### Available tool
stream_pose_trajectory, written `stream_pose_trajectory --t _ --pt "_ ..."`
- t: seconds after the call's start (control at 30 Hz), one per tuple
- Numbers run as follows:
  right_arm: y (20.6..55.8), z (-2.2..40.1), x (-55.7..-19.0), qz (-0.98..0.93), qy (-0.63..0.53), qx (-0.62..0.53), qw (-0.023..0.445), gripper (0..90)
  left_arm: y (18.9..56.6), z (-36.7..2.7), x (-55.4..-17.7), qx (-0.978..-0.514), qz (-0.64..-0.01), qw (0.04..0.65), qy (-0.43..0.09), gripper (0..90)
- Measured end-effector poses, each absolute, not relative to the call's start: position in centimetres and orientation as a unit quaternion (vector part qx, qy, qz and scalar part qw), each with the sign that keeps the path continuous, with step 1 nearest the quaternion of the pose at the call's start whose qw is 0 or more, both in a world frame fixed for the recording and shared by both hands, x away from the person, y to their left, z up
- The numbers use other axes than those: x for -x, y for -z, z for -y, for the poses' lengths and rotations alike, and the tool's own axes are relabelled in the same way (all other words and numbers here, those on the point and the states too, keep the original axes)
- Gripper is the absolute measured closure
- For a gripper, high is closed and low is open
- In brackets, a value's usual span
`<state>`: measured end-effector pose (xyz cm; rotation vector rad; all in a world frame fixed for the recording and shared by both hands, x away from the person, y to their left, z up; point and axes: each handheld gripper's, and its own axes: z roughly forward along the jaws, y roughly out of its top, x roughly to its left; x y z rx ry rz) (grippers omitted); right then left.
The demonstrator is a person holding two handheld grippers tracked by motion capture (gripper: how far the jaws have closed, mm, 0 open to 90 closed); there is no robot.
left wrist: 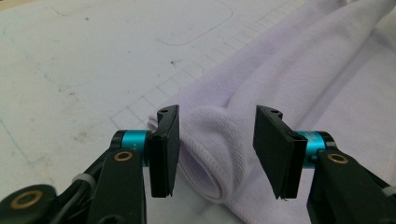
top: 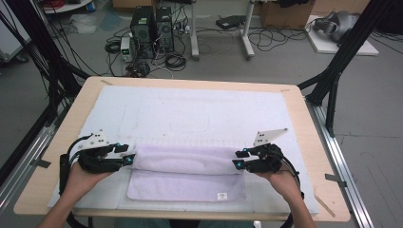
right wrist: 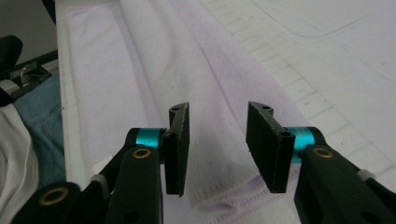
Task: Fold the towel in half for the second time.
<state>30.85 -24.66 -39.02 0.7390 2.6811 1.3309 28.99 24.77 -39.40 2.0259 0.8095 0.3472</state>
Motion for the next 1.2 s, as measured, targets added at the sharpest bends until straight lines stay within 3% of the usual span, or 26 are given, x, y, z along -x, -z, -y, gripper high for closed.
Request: stream_pose_trajectory --t 0.13,0.17,0.2,0.23,0.27,0.33,0.47,0.6,0.7,0.93,1.03,1.2 --pt "40.1 23.1 -31.3 -0.883 -0.408 -0.233 0.024 54.0 40.8 -23.7 -30.5 -0.835 -0.329 0.427 -0.108 50.8" --pt "40.4 22.7 -31.4 -0.886 -0.402 -0.230 0.020 54.3 41.1 -23.6 -30.6 -0.840 -0.323 0.426 -0.095 62.0" --pt "40.7 22.6 -31.4 -0.888 -0.397 -0.232 0.011 58.7 41.3 -23.6 -30.4 -0.842 -0.321 0.422 -0.098 73.8" --pt "41.0 22.5 -31.4 -0.889 -0.396 -0.228 0.005 66.7 41.4 -23.7 -30.2 -0.845 -0.314 0.423 -0.096 78.5" --pt "41.0 22.5 -31.1 -0.892 -0.394 -0.220 -0.001 76.1 41.4 -23.8 -29.7 -0.844 -0.310 0.426 -0.097 81.3" --pt "41.0 22.5 -30.5 -0.898 -0.393 -0.198 -0.009 82.1 41.1 -24.1 -28.6 -0.847 -0.302 0.422 -0.113 83.5" --pt "40.3 22.7 -28.9 -0.899 -0.399 -0.179 -0.003 81.3 40.4 -24.8 -26.1 -0.852 -0.281 0.428 -0.108 82.2" --pt "39.1 23.3 -27.3 -0.884 -0.433 -0.178 -0.009 73.0 39.8 -25.9 -24.6 -0.844 -0.290 0.438 -0.108 62.8" --pt "38.0 24.1 -26.8 -0.863 -0.470 -0.186 0.008 69.7 39.3 -26.1 -24.6 -0.836 -0.298 0.448 -0.107 57.6" --pt "40.3 23.3 -27.5 -0.881 -0.429 -0.199 0.003 65.0 40.1 -24.1 -25.8 -0.839 -0.289 0.450 -0.102 62.1" --pt "41.4 23.2 -27.4 -0.882 -0.425 -0.201 -0.009 64.3 41.4 -23.8 -25.8 -0.852 -0.289 0.427 -0.090 65.9" --pt "42.1 23.4 -26.6 -0.892 -0.408 -0.193 -0.008 64.5 43.2 -24.0 -25.1 -0.865 -0.295 0.396 -0.088 65.0"
